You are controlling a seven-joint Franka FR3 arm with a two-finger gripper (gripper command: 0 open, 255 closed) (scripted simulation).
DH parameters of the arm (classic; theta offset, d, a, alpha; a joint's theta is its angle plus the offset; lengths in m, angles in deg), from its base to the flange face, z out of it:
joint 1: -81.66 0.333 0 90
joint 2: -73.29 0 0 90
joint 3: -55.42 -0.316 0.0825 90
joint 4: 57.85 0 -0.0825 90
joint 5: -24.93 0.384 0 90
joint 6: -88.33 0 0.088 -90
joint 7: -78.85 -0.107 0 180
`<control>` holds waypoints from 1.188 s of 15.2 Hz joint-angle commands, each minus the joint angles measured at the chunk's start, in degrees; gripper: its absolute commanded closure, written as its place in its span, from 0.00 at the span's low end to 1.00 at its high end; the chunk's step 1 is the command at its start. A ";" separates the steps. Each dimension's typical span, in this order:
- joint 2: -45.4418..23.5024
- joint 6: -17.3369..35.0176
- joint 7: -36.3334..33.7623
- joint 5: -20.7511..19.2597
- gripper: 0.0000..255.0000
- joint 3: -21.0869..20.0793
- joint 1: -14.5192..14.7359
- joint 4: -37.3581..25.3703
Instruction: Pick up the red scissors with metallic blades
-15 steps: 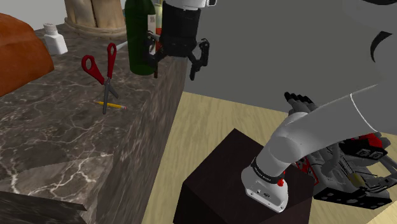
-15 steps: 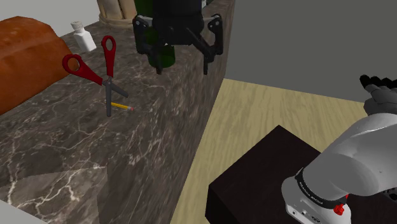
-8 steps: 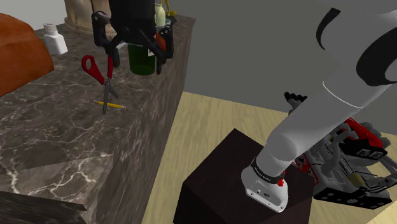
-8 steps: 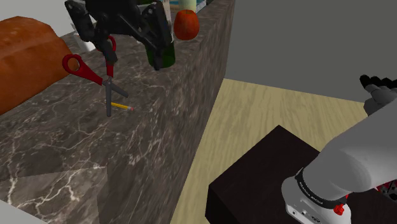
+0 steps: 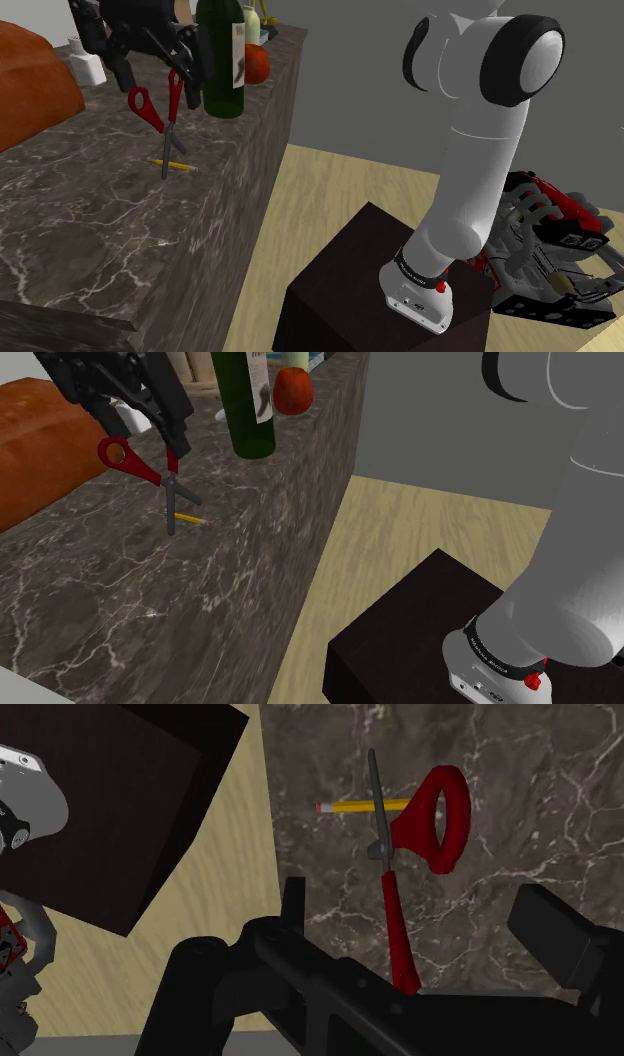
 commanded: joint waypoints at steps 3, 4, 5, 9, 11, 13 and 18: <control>1.99 4.11 0.08 1.83 0.00 -0.34 -2.73 5.51; 2.50 5.14 0.18 2.29 0.00 -0.42 -3.38 6.89; 2.78 5.73 0.24 2.54 0.00 -0.46 -3.73 7.66; 2.72 5.77 0.19 2.50 1.00 -0.44 -3.66 7.67; 2.71 5.76 0.19 2.49 1.00 -0.44 -3.65 7.65; 2.71 5.76 0.19 2.49 1.00 -0.44 -3.65 7.65; 1.75 3.66 0.03 1.62 1.00 -0.32 -2.45 4.91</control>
